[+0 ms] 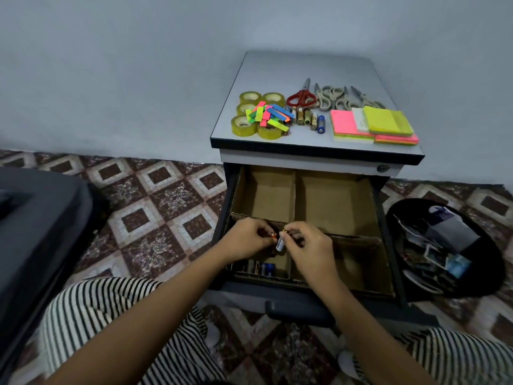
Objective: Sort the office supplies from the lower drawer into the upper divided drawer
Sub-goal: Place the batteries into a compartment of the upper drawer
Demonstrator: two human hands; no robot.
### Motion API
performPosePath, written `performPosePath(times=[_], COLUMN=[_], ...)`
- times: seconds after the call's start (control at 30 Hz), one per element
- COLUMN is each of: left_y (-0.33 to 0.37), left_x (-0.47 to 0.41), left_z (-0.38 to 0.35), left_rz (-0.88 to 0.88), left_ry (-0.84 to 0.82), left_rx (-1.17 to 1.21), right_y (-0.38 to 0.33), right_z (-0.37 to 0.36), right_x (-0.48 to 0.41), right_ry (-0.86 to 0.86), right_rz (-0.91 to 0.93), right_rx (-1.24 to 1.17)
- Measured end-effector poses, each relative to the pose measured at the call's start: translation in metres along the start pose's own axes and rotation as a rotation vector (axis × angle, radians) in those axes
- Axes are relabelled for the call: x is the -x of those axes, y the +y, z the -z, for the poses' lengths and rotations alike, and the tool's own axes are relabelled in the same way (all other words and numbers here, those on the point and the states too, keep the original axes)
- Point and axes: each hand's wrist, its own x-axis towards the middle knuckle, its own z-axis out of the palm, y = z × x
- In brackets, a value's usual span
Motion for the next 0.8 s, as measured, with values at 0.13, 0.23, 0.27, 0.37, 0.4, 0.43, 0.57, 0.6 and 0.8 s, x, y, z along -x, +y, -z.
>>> performPosePath(times=[0.13,0.23,0.27,0.37,0.4,0.43,0.57,0.6,0.8], left_y=[0.000,0.002,0.003,0.001,0.000,-0.001,-0.005,-0.005,-0.009], left_x=[-0.005,-0.009,-0.009,-0.006,-0.004,-0.003,-0.008,-0.011,-0.020], left_z=[-0.008,-0.006,-0.006,-0.011,-0.014,-0.017,-0.024,-0.025,-0.029], left_rz=[0.004,-0.017,-0.028,-0.079,-0.100,-0.113,-0.111,-0.104,-0.045], left_ry=[-0.034,-0.037,-0.037,-0.084,-0.114,-0.143,-0.234,-0.267,-0.394], left_rx=[0.036,-0.007,-0.017,-0.034,-0.038,-0.044,-0.077,-0.072,-0.023], right_y=[0.003,0.005,0.005,0.006,0.006,0.006,0.007,0.007,0.006], right_z=[-0.003,-0.004,-0.004,-0.005,-0.005,-0.005,-0.005,-0.005,-0.003], right_x=[-0.002,-0.002,-0.002,-0.002,-0.002,-0.002,-0.002,-0.002,-0.001], right_ry=[0.017,0.031,0.032,0.035,0.040,0.047,0.051,0.048,0.023], right_rz=[-0.003,-0.016,-0.017,-0.014,-0.013,-0.013,-0.027,-0.033,-0.049], right_rx=[0.034,0.055,0.063,0.071,0.068,0.063,0.052,0.052,0.054])
